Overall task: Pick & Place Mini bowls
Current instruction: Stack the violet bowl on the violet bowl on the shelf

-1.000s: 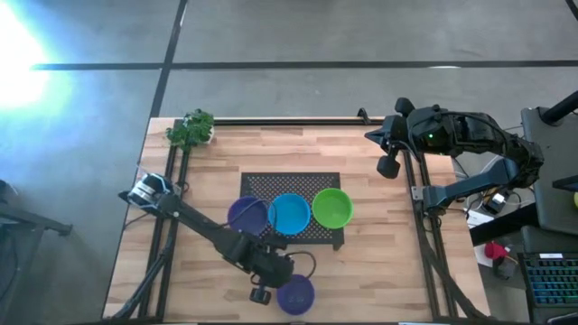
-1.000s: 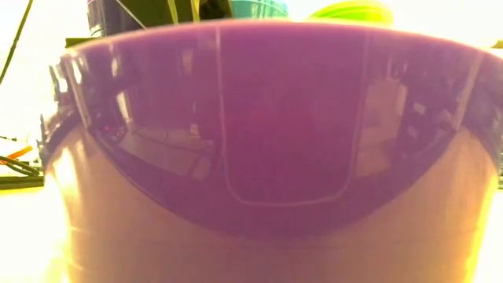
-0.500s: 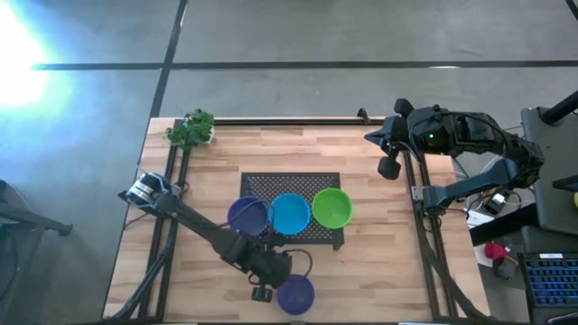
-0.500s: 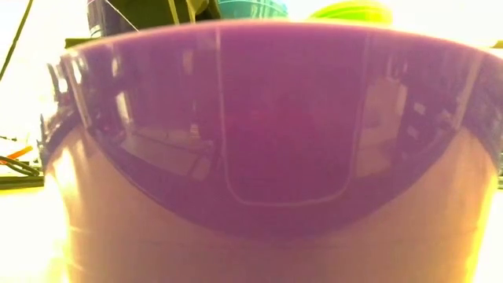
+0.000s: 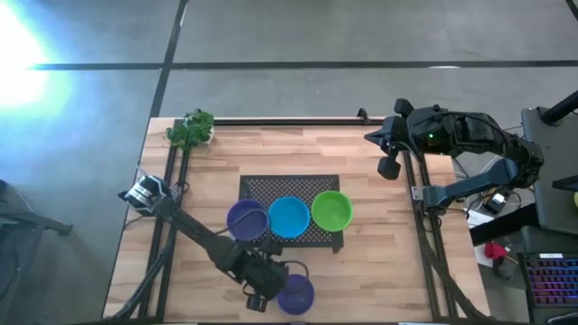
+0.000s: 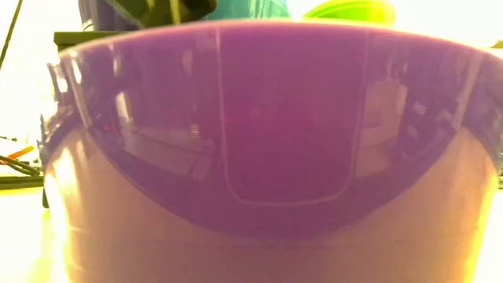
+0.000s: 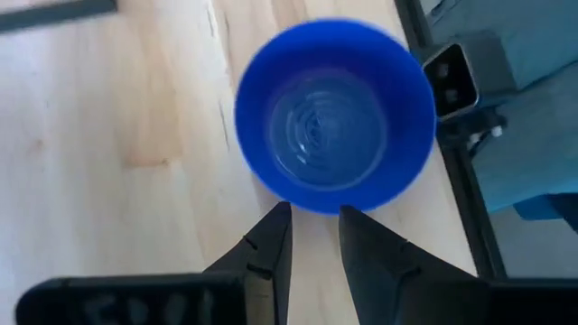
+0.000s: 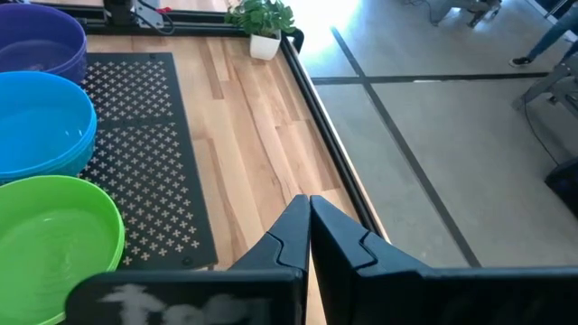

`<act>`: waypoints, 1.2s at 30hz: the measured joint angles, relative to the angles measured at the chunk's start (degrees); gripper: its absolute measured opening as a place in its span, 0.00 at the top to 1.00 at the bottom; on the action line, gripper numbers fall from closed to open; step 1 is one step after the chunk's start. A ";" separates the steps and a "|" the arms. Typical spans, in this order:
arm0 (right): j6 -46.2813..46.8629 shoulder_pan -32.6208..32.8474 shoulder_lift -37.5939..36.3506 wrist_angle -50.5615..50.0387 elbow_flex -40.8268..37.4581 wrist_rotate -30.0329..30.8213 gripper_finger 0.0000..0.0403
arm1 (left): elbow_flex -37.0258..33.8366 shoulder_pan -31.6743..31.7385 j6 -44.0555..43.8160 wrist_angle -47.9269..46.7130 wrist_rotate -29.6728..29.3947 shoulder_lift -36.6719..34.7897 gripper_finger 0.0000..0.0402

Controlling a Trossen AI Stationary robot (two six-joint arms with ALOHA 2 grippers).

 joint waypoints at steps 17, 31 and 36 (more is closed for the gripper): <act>-0.72 0.00 0.02 0.09 0.00 0.00 0.98 | 2.09 -3.46 -6.23 -1.15 -0.99 -0.02 0.78; -0.41 0.00 0.07 0.17 0.00 0.02 0.98 | 0.94 -6.71 -27.74 1.65 -6.65 0.39 0.78; -0.39 -0.01 0.07 0.19 0.00 0.02 0.98 | 0.32 -6.52 -41.28 2.12 -6.37 0.44 0.78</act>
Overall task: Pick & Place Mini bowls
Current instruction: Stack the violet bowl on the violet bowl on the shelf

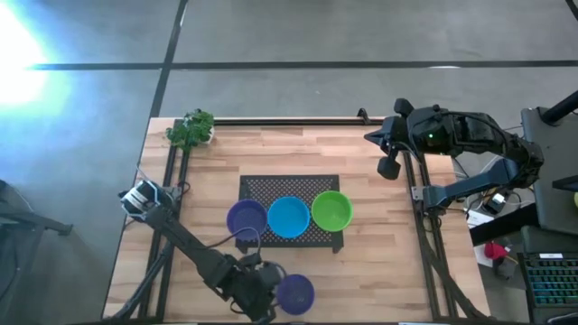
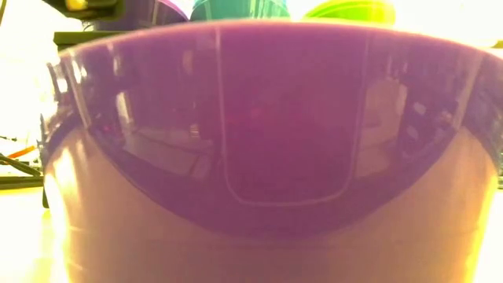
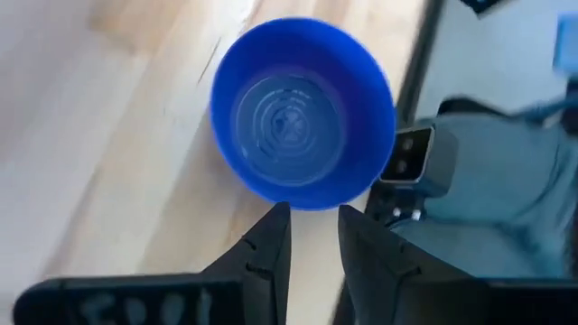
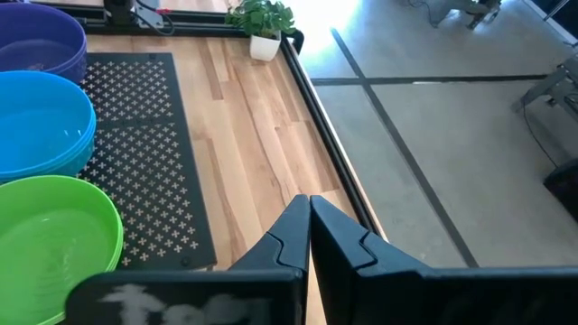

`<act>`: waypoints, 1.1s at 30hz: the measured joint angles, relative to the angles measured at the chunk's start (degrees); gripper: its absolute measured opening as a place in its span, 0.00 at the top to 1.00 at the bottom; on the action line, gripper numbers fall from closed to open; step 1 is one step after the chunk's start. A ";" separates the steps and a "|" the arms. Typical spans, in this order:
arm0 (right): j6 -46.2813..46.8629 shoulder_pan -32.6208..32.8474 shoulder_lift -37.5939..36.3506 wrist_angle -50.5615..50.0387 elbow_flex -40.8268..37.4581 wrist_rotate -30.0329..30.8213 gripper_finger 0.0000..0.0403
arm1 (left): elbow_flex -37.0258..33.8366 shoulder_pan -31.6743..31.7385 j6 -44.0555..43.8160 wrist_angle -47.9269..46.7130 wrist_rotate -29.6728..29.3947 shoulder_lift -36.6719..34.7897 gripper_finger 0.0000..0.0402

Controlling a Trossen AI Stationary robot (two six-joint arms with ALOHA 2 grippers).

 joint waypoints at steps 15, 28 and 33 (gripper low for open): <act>0.00 -0.02 0.00 -0.02 0.00 0.00 0.98 | -9.10 3.14 -22.46 10.43 1.38 0.01 0.78; -0.02 0.00 -0.02 -0.02 0.00 0.02 0.98 | -13.75 4.08 -24.24 16.94 1.48 0.00 0.78; -0.02 -0.02 -0.02 -0.03 0.00 0.02 0.98 | -13.96 4.29 -23.91 18.09 1.38 0.02 0.78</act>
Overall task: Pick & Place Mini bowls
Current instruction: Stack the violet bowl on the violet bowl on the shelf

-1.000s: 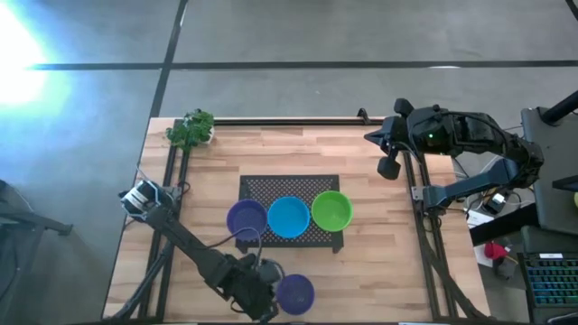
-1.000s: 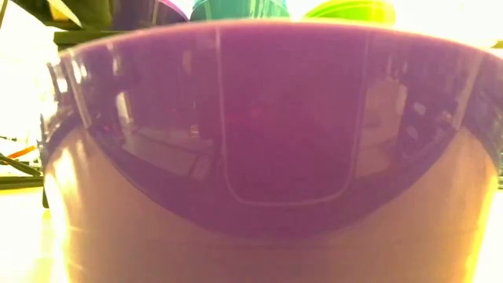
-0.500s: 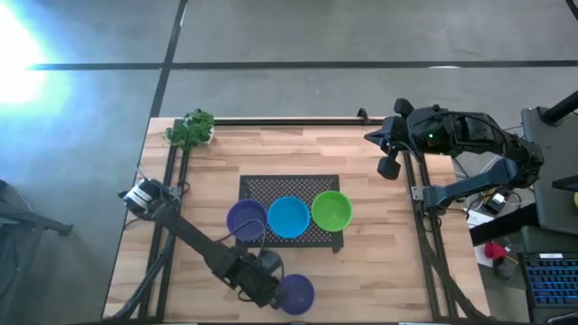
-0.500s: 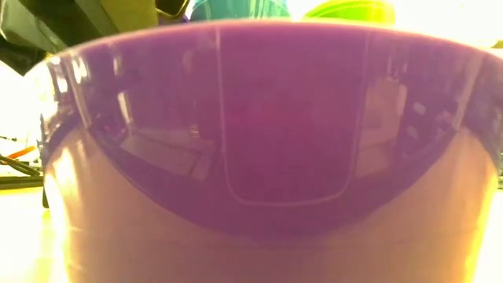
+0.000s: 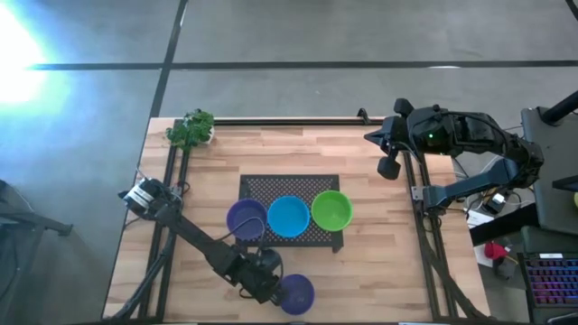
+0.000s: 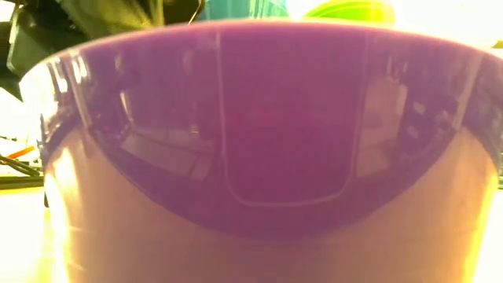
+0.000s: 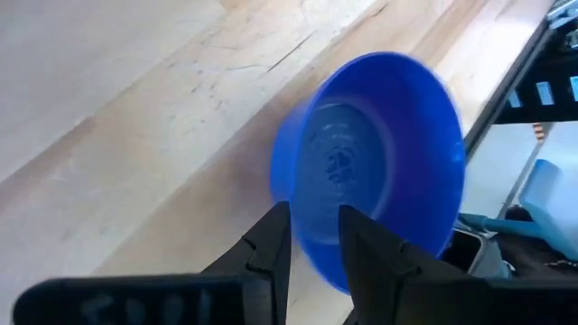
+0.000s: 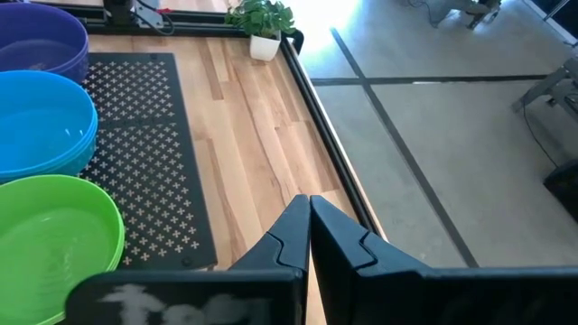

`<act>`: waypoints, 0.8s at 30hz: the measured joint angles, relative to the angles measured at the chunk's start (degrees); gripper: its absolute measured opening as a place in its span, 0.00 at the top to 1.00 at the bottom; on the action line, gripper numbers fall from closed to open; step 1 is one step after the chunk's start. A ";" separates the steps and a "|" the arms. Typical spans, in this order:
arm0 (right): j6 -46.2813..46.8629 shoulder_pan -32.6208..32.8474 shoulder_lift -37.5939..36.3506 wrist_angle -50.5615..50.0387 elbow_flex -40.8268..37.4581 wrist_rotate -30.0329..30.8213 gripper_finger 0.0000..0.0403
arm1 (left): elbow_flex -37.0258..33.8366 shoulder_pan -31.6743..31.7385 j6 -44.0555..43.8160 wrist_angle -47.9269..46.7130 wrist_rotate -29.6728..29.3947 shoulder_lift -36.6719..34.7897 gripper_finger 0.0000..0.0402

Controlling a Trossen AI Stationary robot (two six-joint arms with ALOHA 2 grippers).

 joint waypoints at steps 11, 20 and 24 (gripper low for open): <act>0.00 0.01 0.00 0.01 0.00 0.01 0.98 | -2.87 0.26 -4.37 0.72 0.48 0.27 0.78; 0.00 0.02 -0.04 -0.01 0.00 0.01 0.98 | -2.87 0.45 -3.08 0.69 2.17 1.35 0.78; 0.00 0.00 -0.04 0.01 0.00 0.03 0.98 | -2.87 0.86 -2.97 1.31 4.88 2.98 0.78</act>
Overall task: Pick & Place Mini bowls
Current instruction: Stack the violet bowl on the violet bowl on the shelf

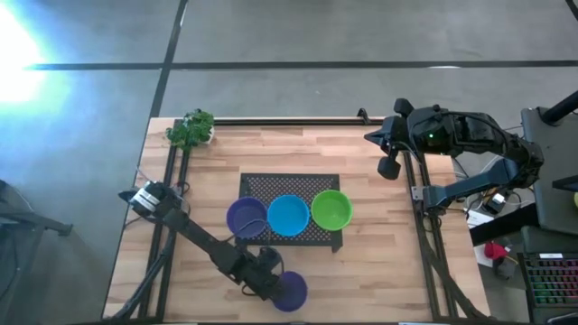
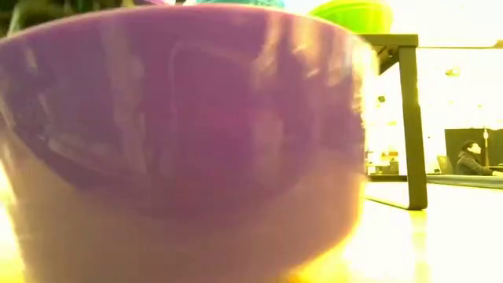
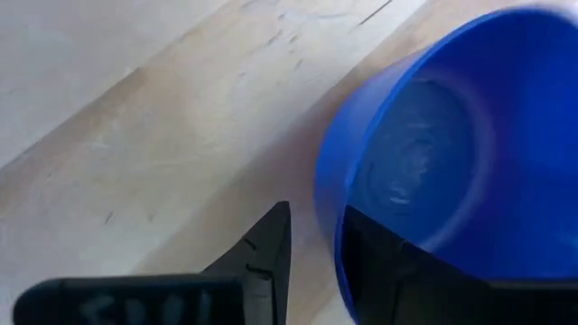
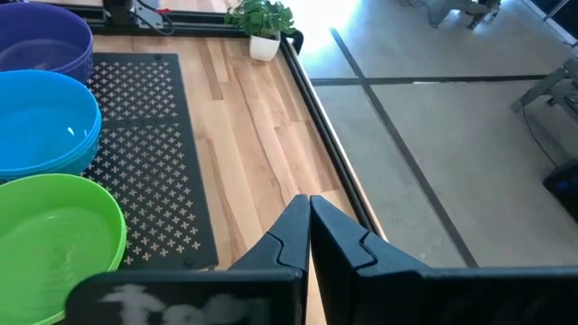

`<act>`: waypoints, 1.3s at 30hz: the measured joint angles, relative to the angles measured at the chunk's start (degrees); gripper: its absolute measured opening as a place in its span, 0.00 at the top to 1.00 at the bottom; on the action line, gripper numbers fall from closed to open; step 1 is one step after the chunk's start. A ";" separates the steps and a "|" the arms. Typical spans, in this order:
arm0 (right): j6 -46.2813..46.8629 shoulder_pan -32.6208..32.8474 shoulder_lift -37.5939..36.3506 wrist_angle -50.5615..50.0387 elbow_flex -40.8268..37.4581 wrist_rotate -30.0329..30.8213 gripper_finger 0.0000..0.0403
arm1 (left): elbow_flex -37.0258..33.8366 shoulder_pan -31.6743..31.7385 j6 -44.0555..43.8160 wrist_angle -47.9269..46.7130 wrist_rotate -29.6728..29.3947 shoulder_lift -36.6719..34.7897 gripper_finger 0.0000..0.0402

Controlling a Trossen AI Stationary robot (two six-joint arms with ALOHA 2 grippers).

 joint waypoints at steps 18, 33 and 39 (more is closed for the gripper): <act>0.00 0.02 0.00 -0.02 0.00 0.00 0.98 | 2.03 0.17 3.84 0.20 4.39 -1.41 1.00; -0.37 0.02 0.02 -0.07 0.00 -0.02 0.98 | 13.42 -0.51 18.42 -3.82 8.54 -6.46 1.00; 0.04 0.00 0.02 -0.07 0.00 0.00 0.98 | 17.17 0.68 22.82 -12.60 2.75 -11.18 1.00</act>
